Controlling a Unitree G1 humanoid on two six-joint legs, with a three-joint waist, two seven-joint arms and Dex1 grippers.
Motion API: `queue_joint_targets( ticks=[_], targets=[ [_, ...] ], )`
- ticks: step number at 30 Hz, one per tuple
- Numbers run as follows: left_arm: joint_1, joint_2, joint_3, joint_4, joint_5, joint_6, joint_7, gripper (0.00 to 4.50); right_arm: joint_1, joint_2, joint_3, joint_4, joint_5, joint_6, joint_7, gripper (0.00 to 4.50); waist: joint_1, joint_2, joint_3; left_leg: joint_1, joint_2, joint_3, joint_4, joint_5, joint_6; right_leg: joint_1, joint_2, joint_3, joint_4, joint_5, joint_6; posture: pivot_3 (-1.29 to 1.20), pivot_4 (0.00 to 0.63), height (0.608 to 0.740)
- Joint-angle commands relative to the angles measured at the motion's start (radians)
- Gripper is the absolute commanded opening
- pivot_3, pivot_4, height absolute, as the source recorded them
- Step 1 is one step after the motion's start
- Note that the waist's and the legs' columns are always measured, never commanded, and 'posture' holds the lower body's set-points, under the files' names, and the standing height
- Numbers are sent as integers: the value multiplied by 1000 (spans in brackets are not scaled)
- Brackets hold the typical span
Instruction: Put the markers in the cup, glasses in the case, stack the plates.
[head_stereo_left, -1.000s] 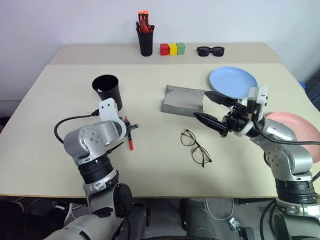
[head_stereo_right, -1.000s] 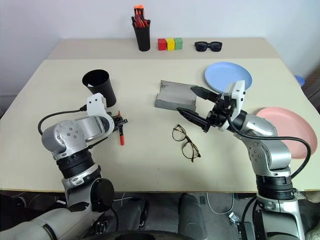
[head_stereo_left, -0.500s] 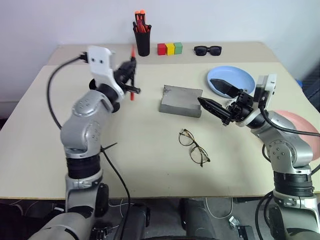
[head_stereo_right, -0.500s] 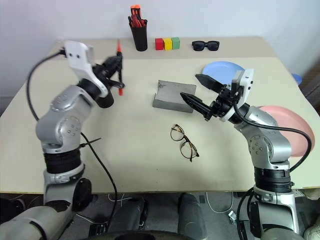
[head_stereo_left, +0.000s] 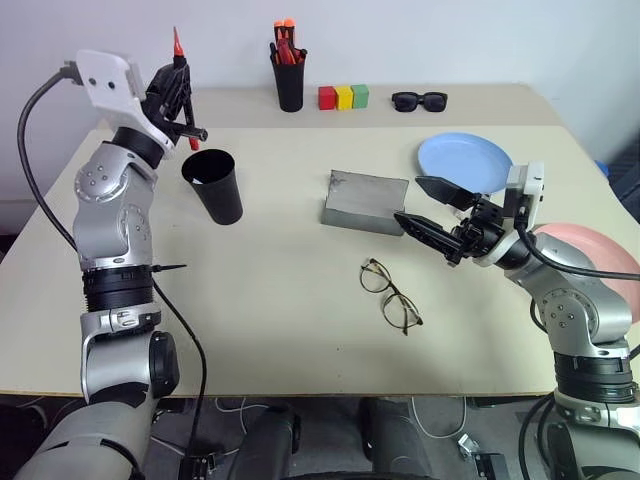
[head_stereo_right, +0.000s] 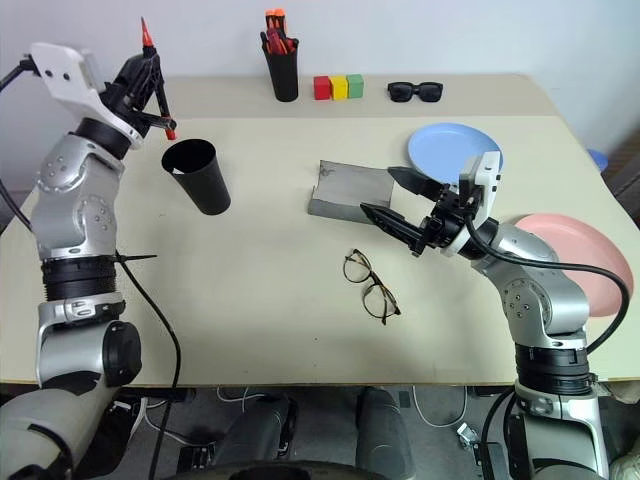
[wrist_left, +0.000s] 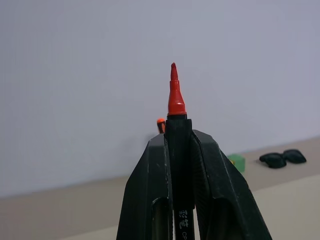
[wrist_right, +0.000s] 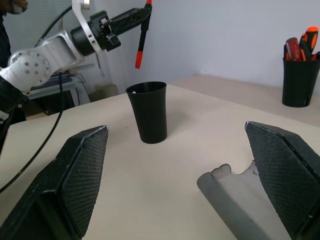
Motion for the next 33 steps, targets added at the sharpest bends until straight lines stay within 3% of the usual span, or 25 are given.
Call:
queue_joint_targets(
  ticks=[1,8,11,17,18,33],
  targets=[
    [21,-24,10,23,-34,-120,-50,89,-12,-7,-13,-49,1,-18,1,4500,-1,0,0,0,0,0,0,0,0,0,0,0,0,0,0,0,150,740],
    [80,-38,-18,72,-25,-235,-111,89,-18,-18,-23,-51,-6,-22,2,4500,-1,0,0,0,0,0,0,0,0,0,0,0,0,0,0,0,150,740],
    [120,-44,-20,78,-18,-267,-109,1281,-15,-23,-26,-56,-4,-20,4,4500,-5,0,0,0,0,0,0,0,0,0,0,0,0,0,0,0,150,740],
    [127,-53,-25,96,-20,-300,-103,4258,-20,-29,-26,-56,-5,-18,7,4500,-1,0,0,0,0,0,0,0,0,0,0,0,0,0,0,0,150,740],
    [127,-55,-27,94,-21,-302,-103,4451,-22,-29,-25,-56,-5,-18,8,4500,-1,0,0,0,0,0,0,0,0,0,0,0,0,0,0,0,150,740],
    [147,-45,-33,54,-47,-271,-108,4451,-32,-22,-21,-33,-19,-43,14,4500,-1,0,0,0,0,0,0,0,0,0,0,0,0,0,0,0,150,740]
  ],
)
